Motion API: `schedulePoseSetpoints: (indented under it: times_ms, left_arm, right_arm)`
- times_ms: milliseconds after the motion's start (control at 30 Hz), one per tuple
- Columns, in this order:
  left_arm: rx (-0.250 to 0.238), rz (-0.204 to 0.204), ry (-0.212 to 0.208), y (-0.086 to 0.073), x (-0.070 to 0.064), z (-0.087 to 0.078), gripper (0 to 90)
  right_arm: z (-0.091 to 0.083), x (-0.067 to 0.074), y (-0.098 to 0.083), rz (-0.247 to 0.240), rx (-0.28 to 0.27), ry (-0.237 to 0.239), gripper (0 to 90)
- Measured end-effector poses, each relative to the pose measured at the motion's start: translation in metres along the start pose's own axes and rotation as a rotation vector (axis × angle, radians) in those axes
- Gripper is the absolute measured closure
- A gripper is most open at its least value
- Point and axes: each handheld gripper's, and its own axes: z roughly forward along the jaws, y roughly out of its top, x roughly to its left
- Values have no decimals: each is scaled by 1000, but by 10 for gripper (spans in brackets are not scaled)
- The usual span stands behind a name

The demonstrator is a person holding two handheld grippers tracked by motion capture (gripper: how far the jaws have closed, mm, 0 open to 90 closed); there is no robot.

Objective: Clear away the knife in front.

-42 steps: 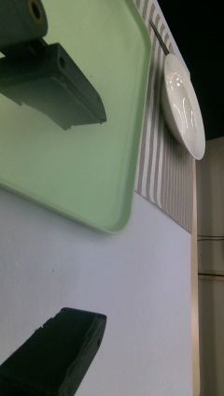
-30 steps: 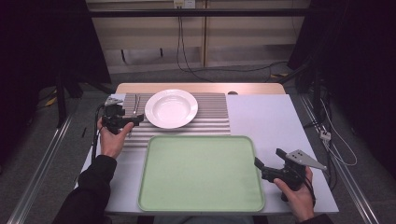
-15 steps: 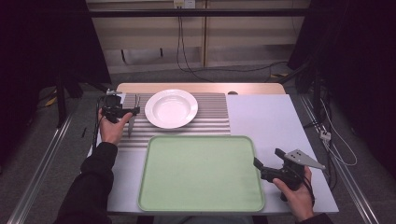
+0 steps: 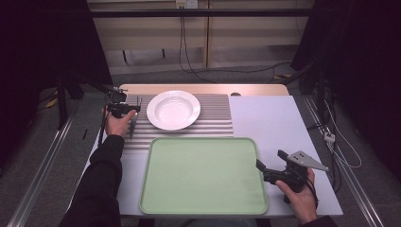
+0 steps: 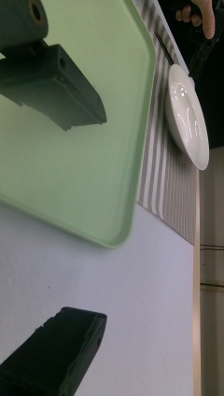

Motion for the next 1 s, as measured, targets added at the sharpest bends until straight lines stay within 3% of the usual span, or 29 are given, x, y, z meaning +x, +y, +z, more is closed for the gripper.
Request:
schedulePoseSetpoints:
  times_ms: [133,167,500,700,733,800,967,1000]
  left_arm:
    - [9,8,8,-1,0,4,526]
    - [7,-7,8,-1,1,6,543]
    - [42,-36,28,2,-1,21,691]
    - [57,-44,34,2,-3,26,735]
    - [60,-40,34,3,-4,26,778]
    - [69,-26,36,3,-5,26,777]
    - [98,-42,35,3,-6,22,792]
    - [116,-23,30,3,-5,20,794]
  right_arm:
    - [0,0,0,-6,-1,1,46]
    - [0,0,0,-6,-1,1,46]
    - [0,0,0,-1,0,0,46]
    - [-1,-1,0,-2,-1,1,46]
    - [-1,0,0,-1,-1,1,46]
    - [0,0,0,-3,-1,0,46]
    - [0,0,0,-7,-1,3,46]
    - [0,1,0,-6,0,4,47]
